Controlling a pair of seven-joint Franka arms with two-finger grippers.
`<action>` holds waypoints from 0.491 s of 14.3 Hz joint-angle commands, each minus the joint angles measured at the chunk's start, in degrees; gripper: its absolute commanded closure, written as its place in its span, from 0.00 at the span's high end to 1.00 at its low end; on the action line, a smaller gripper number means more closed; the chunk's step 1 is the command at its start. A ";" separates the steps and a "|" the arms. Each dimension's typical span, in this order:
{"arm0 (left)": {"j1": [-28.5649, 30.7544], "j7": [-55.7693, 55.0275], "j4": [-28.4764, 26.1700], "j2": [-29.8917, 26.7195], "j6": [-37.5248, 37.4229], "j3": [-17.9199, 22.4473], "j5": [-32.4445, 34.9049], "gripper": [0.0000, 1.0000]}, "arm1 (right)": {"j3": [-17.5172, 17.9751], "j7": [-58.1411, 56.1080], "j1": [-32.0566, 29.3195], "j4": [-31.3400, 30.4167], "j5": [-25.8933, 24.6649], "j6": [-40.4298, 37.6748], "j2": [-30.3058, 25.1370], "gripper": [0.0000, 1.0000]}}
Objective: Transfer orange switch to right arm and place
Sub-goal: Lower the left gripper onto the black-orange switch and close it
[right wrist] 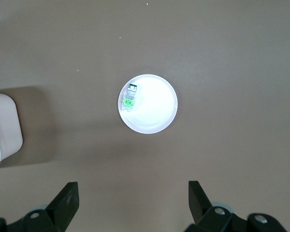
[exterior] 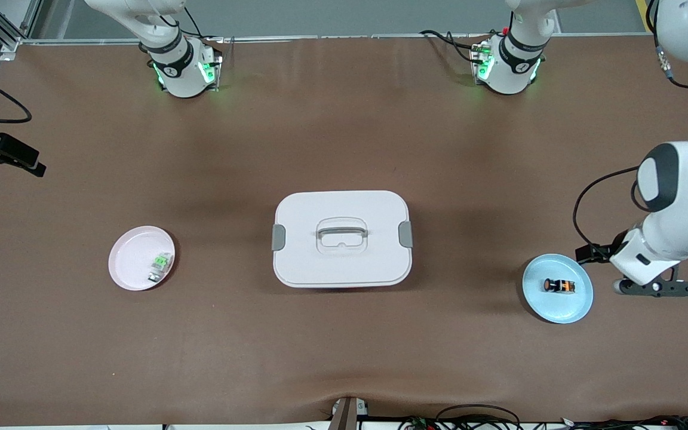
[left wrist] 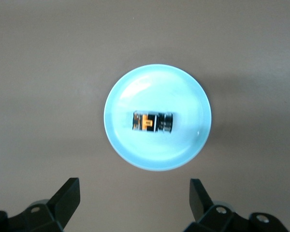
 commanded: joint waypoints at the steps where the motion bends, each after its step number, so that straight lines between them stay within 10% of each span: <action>1: 0.50 1.49 -2.34 2.48 7.53 -0.05 1.17 1.00 | 0.36 -0.57 -0.79 -1.58 0.25 0.41 -1.54 1.00; 7: 0.76 1.58 -1.90 8.47 13.27 -0.05 1.17 1.00 | 0.36 -0.66 -0.88 -1.67 0.25 0.33 -1.54 1.00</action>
